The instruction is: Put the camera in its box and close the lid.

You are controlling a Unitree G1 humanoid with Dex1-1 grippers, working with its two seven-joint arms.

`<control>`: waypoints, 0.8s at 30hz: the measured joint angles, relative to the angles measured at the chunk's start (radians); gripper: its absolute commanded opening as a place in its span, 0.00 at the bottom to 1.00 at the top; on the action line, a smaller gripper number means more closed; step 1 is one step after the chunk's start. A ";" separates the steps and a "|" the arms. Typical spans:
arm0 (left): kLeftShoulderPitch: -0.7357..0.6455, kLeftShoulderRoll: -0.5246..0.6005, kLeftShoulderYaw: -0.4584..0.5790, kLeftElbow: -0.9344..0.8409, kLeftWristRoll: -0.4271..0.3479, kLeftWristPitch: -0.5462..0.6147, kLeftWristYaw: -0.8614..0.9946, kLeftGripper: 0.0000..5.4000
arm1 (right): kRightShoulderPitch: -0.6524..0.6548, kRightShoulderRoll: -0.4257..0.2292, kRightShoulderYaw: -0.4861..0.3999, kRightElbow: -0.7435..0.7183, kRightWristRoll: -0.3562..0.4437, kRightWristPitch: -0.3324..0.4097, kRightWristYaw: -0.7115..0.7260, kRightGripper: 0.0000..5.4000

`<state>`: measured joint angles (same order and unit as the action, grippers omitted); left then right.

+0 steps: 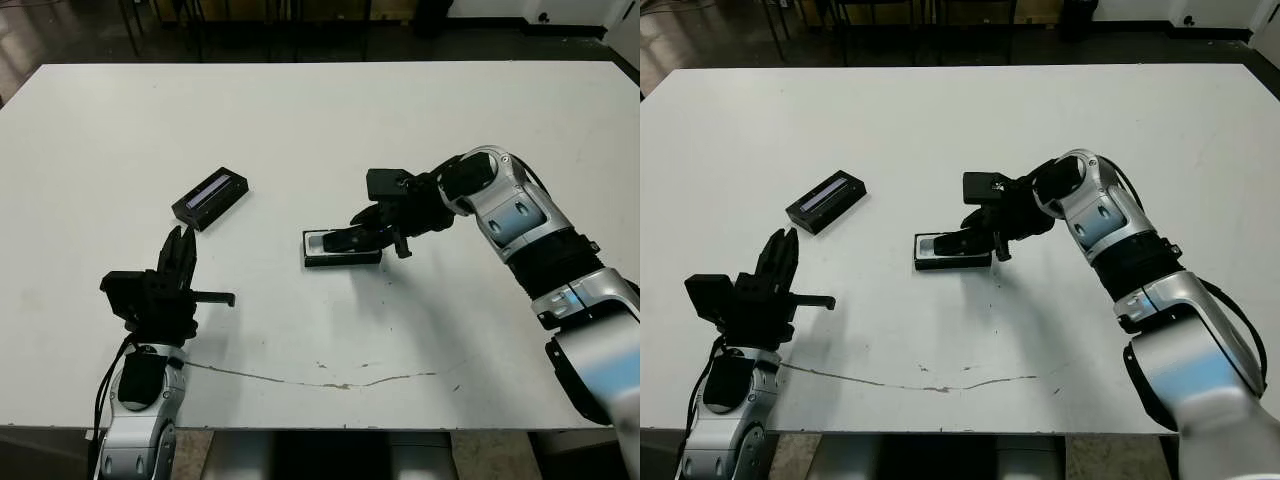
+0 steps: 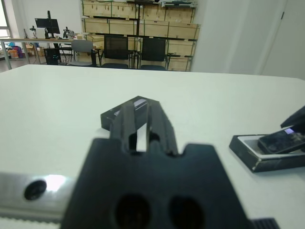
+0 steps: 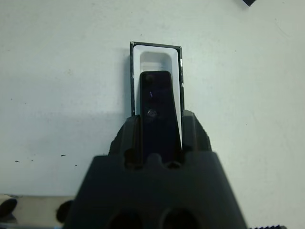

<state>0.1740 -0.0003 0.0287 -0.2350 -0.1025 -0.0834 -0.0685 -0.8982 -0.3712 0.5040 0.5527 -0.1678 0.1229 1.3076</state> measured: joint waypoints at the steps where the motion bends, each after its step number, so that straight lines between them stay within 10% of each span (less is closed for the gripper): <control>1: 0.000 0.000 0.000 0.000 0.000 0.000 0.000 0.00 | -0.001 0.002 0.001 0.000 -0.003 0.000 0.000 0.14; 24: 0.030 -0.006 -0.003 -0.016 -0.001 -0.004 0.003 0.00 | -0.054 0.095 0.037 0.102 -0.060 0.005 -0.029 0.14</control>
<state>0.2039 -0.0065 0.0255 -0.2509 -0.1037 -0.0874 -0.0650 -0.9522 -0.2759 0.5409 0.6550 -0.2276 0.1275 1.2785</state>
